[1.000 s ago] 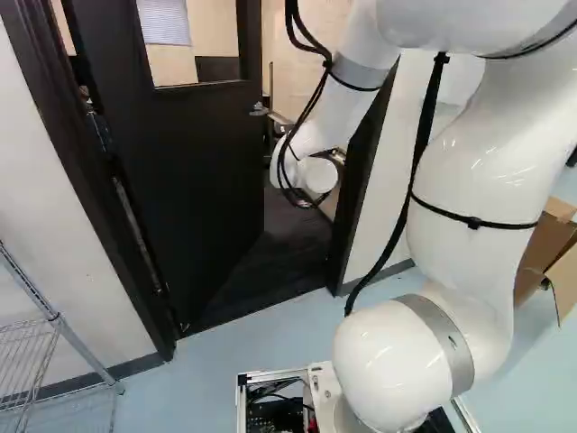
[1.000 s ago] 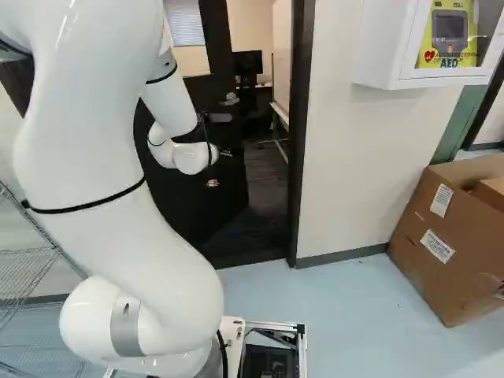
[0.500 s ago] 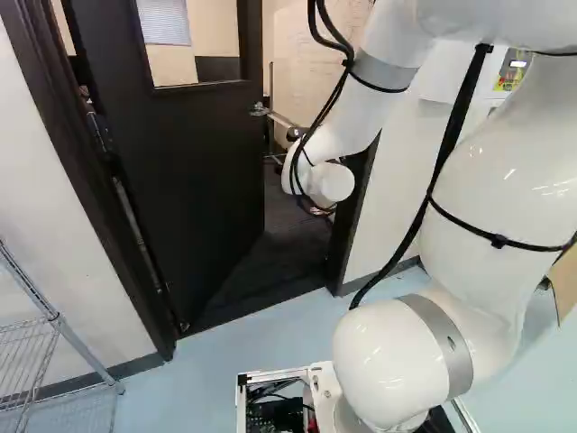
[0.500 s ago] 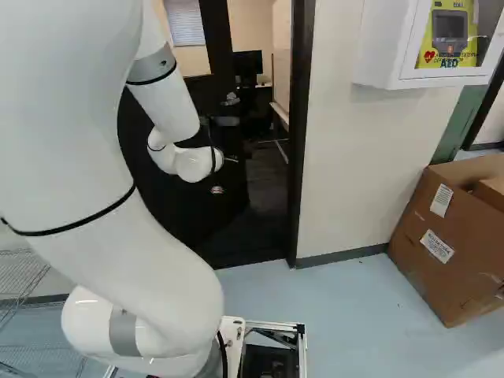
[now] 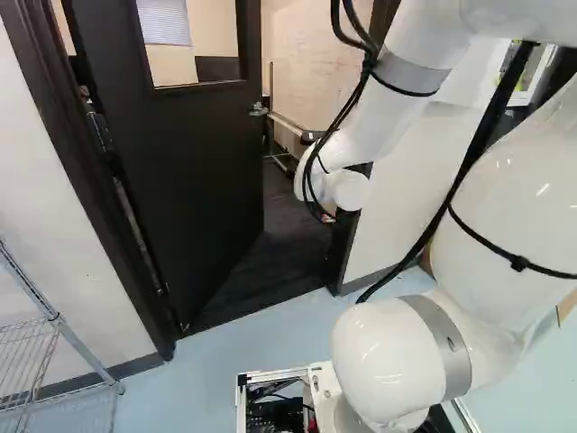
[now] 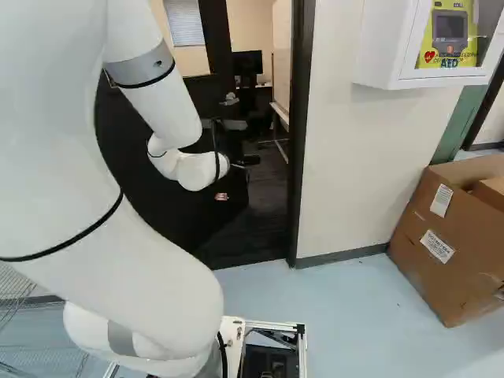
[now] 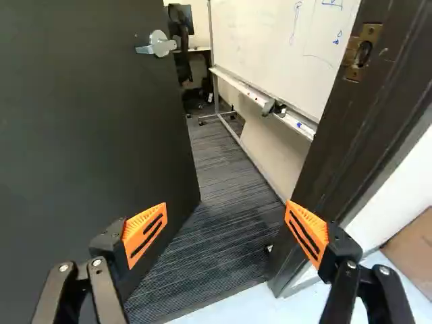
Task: Open the door and move inside
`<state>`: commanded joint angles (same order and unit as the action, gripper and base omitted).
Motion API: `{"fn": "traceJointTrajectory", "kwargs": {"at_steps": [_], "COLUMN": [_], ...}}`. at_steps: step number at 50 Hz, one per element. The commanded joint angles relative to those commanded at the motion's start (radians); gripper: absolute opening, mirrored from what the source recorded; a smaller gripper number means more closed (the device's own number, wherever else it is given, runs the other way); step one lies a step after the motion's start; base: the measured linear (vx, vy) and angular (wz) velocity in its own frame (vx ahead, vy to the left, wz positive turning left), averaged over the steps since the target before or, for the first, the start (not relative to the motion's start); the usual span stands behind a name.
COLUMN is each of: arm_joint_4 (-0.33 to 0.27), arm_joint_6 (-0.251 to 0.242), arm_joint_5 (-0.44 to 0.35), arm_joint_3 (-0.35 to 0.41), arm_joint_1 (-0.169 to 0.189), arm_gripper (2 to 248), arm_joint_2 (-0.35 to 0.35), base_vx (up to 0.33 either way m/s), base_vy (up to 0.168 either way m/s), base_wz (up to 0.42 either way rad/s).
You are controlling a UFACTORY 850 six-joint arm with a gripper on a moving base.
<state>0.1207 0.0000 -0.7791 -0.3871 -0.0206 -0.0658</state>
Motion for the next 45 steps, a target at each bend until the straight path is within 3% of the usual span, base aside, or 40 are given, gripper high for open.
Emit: {"fn": "traceJointTrajectory", "kwargs": {"at_steps": [25,45], "arm_joint_4": [0.0,0.0], "arm_joint_6": [0.0,0.0], "arm_joint_5": [0.0,0.0], "arm_joint_3": [0.088,0.095], "arm_joint_1": [0.072,0.08], "arm_gripper": [247,247], "arm_joint_2": [-0.092,-0.101], "base_vx": [0.0,0.0], "base_vy": [0.0,0.0], "base_wz": [0.0,0.0]}}
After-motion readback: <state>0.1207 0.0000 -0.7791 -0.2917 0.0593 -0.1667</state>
